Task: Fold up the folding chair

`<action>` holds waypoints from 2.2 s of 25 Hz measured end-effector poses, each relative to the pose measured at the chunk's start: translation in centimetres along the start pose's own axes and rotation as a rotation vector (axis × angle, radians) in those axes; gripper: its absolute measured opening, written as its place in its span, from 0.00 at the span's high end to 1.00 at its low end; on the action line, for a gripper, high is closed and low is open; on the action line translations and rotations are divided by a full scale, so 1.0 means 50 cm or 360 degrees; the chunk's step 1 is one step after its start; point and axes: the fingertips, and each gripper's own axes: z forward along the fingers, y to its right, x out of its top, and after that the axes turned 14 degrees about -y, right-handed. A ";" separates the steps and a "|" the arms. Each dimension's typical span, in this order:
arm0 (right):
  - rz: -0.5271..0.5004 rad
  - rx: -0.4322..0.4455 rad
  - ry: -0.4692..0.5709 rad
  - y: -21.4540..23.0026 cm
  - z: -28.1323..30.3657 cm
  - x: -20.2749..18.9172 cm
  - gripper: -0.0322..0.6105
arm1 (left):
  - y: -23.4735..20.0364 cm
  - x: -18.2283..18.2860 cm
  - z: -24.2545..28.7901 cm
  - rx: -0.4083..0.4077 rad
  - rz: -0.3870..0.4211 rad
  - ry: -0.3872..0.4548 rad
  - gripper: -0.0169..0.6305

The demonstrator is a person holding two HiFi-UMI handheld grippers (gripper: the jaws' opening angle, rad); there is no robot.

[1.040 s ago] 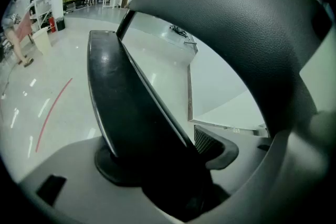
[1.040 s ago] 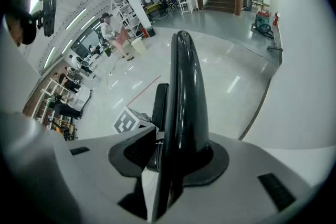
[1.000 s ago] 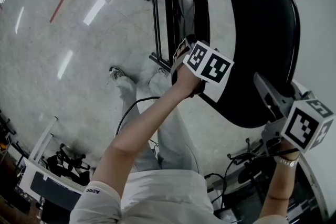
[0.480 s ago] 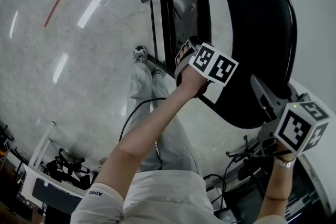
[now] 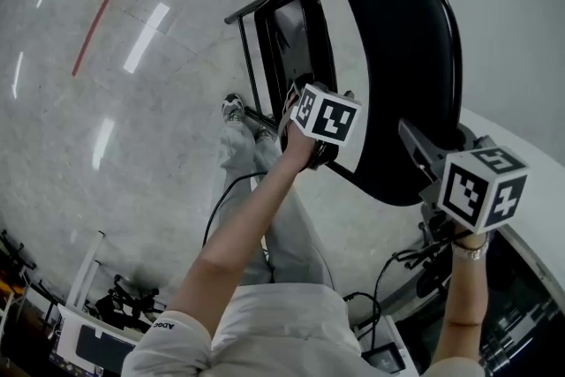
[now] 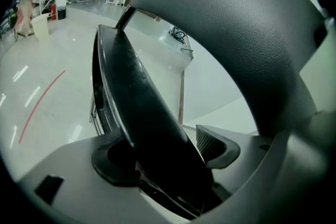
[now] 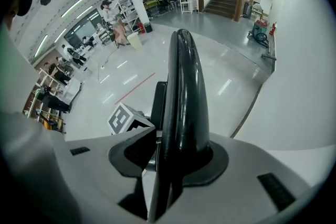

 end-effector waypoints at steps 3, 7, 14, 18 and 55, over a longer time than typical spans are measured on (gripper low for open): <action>-0.0001 -0.0033 -0.0007 0.007 0.004 -0.003 0.71 | 0.005 -0.004 -0.034 -0.0071 0.0027 0.0032 0.47; 0.0010 -0.0040 -0.0006 0.002 0.003 -0.007 0.71 | -0.009 -0.020 -0.111 -0.0027 0.0180 0.0049 0.47; 0.0032 0.0055 -0.0008 -0.057 -0.019 -0.013 0.71 | 0.018 0.014 -0.308 -0.0079 0.0495 0.0228 0.47; 0.0039 0.0090 0.0013 -0.085 -0.010 0.000 0.71 | 0.054 0.067 -0.416 -0.0112 0.0846 0.0284 0.47; 0.0151 0.0253 0.0137 -0.239 -0.033 -0.003 0.73 | 0.117 0.091 -0.504 0.0450 0.3753 -0.1226 0.70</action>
